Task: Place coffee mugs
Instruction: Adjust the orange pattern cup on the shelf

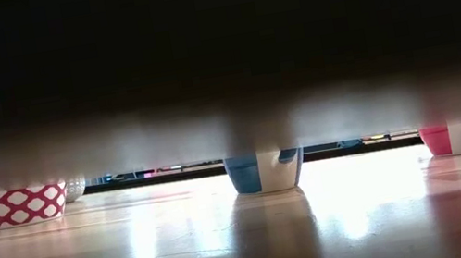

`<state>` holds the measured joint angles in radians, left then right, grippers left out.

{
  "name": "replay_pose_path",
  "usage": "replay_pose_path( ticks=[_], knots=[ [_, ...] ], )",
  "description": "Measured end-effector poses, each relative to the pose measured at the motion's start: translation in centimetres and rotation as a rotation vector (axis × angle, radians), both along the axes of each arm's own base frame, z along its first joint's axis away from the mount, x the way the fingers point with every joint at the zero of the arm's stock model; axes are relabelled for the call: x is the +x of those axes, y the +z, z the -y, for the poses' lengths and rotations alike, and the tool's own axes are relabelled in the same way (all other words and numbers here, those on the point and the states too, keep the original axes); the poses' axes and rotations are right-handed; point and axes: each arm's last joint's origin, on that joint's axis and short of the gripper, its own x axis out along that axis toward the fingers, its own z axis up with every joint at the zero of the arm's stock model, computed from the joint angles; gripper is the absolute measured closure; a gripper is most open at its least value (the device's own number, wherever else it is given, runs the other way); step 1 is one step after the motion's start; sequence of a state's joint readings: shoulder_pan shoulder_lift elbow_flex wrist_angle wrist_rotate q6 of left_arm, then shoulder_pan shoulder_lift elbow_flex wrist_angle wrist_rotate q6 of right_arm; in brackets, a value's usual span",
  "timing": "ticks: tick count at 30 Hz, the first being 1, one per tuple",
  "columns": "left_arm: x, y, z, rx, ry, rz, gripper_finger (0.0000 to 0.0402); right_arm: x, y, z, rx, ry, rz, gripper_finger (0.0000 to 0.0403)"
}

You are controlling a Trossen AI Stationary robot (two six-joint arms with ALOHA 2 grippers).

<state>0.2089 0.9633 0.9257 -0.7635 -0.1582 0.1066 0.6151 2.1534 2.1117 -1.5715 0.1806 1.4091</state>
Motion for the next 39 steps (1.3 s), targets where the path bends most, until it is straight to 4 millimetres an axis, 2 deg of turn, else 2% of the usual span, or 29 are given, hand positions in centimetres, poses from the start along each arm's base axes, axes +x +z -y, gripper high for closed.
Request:
replay_pose_path(
  ticks=[5,10,18,23,34,39],
  knots=[
    [0.0,0.0,0.0,-0.004,-0.002,-0.005,0.0259,0.1,0.2,0.3,0.003,0.026,-0.003,0.0403],
    [-0.1,-0.1,0.0,-0.006,-0.003,-0.013,0.0259,-0.2,1.3,0.7,0.023,0.039,0.014,0.0403],
    [-0.2,-0.2,0.1,-0.008,-0.004,-0.030,0.0259,-1.3,4.0,1.7,0.045,0.064,0.080,0.0403],
    [-0.2,-0.2,0.1,-0.007,-0.004,-0.030,0.0259,-2.5,6.6,3.0,0.036,0.057,0.167,0.0403],
    [-0.2,-0.2,0.1,-0.007,-0.004,-0.030,0.0259,-4.3,10.2,5.2,0.104,0.106,0.235,0.0403],
    [-0.2,-0.2,0.0,-0.005,-0.001,-0.030,0.0259,-4.4,10.6,5.6,0.122,0.124,0.232,0.0403]
  ],
)
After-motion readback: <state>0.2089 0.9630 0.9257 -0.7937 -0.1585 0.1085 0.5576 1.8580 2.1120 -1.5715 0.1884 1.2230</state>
